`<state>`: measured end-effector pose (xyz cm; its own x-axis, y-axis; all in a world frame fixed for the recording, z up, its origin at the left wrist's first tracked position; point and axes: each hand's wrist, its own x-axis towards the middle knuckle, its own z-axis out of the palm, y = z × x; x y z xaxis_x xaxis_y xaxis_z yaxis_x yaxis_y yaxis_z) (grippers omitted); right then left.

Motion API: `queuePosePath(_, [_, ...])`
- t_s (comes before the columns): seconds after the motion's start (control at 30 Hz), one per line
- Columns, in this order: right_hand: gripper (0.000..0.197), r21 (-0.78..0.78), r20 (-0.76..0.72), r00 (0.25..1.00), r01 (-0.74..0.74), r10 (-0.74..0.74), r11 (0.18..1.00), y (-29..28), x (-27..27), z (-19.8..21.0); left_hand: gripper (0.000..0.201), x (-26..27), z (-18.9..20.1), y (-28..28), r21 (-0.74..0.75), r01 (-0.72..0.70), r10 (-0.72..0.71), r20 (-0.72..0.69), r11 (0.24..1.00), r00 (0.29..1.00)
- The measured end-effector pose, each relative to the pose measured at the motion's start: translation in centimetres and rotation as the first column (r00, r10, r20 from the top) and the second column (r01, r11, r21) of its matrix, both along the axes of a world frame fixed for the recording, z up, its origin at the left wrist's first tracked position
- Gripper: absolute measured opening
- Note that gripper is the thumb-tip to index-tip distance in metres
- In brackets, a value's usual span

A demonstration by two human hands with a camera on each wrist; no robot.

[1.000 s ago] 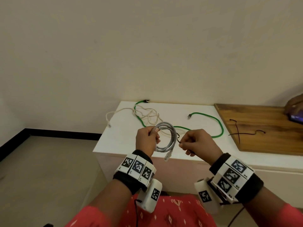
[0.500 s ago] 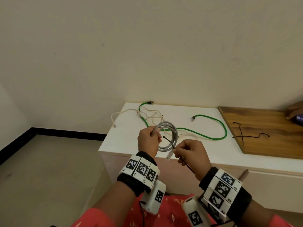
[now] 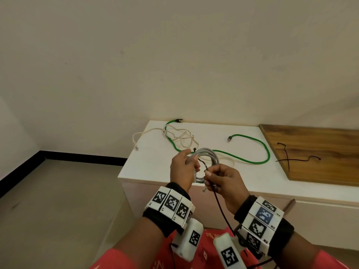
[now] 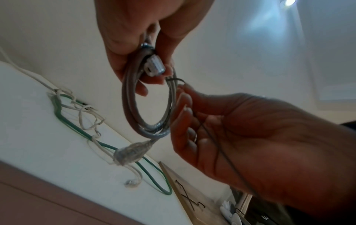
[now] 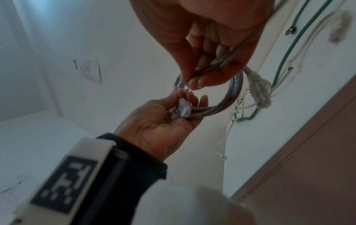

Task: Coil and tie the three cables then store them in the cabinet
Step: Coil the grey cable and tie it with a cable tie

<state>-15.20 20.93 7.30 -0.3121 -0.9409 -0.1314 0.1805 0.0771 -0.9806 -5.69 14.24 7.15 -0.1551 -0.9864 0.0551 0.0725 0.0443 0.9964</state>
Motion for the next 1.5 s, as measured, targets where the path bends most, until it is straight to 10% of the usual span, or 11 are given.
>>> queuePosePath(0.57, [0.032,-0.215,-0.301,0.917,-0.332,0.261,0.919,1.5,-1.7,2.3,0.019,1.3,-0.5,-2.6,-0.041,-0.071,0.071,0.001,0.997,0.997])
queuePosePath(0.9, [0.03,-0.367,-0.755,0.653,-0.495,0.058,0.788,4.5,-2.3,3.8,0.019,1.1,-0.9,-2.6,-0.039,-0.089,0.091,0.065,0.995,0.994])
queuePosePath(1.07, [0.016,-0.447,-0.603,0.779,-0.507,0.17,0.737,5.3,-1.5,5.1,0.019,1.1,-0.2,-1.6,-0.081,-0.066,0.073,0.096,0.995,0.993])
queuePosePath(1.2, [0.008,-0.325,-0.328,0.917,-0.337,0.228,0.884,5.2,-1.3,5.4,0.017,0.9,0.4,-0.6,-0.098,-0.029,0.039,0.097,0.995,0.994])
queuePosePath(1.5, [0.013,-0.049,-0.224,0.964,-0.158,0.143,0.986,4.3,-2.0,4.7,0.02,0.2,1.2,1.6,-0.145,0.059,-0.039,0.141,0.988,0.989])
